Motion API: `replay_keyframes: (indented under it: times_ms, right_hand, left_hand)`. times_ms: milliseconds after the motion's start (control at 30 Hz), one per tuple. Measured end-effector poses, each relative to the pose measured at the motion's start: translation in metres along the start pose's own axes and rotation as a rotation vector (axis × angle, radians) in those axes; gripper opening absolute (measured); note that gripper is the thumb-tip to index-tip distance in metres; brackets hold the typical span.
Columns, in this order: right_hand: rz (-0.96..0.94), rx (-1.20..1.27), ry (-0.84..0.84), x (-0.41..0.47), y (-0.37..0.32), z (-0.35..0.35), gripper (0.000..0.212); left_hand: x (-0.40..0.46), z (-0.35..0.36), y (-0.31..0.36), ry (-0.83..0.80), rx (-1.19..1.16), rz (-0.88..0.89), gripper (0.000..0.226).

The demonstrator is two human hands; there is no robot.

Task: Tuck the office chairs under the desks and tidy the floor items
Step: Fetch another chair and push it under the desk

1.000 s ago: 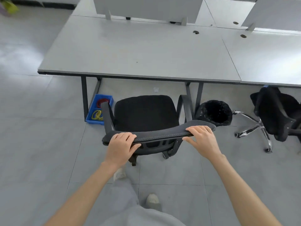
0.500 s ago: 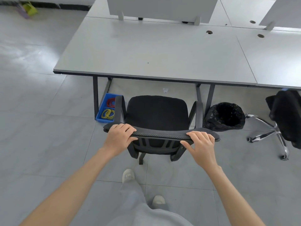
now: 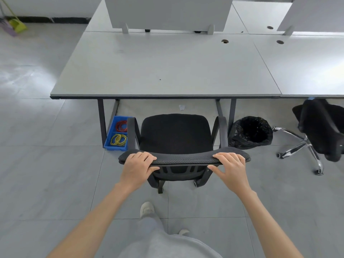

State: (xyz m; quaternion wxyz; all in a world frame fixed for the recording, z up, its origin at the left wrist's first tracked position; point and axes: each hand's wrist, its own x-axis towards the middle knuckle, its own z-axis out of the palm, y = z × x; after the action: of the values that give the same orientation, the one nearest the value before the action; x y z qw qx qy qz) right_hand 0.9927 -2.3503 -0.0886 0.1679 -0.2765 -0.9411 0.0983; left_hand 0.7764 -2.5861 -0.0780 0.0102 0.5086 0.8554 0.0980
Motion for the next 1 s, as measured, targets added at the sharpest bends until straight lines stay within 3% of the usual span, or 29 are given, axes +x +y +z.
replay_keyframes:
  times_ms: [333,467,567,633,733,867,1000]
  right_hand:
    - [0.037,-0.006,-0.074,-0.003,-0.006,-0.005,0.067]
    - [0.045,0.008,-0.174,-0.002,-0.011,-0.012,0.060]
    - [0.028,0.186,-0.206,0.000,-0.038,-0.026,0.038]
    - [-0.002,0.370,-0.220,-0.001,-0.072,-0.032,0.043]
    - [-0.074,0.579,-0.275,-0.005,-0.128,-0.023,0.041]
    - [-0.053,0.815,-0.522,-0.009,-0.188,0.017,0.036]
    - [-0.062,0.784,-0.842,-0.004,-0.235,0.061,0.033]
  left_hand:
    - [-0.003,0.000,-0.003,-0.011,-0.035,-0.019,0.035]
    - [-0.004,-0.004,0.000,-0.016,-0.202,-0.089,0.037]
    - [-0.012,-0.013,0.001,0.009,-0.421,-0.187,0.032]
    - [-0.032,-0.023,0.002,0.122,-0.507,-0.243,0.029]
    - [-0.086,-0.028,-0.001,0.256,-0.657,-0.480,0.028]
    - [-0.175,-0.015,-0.003,0.396,-0.899,-0.877,0.026]
    - [-0.244,0.004,-0.015,0.520,-1.045,-1.253,0.036]
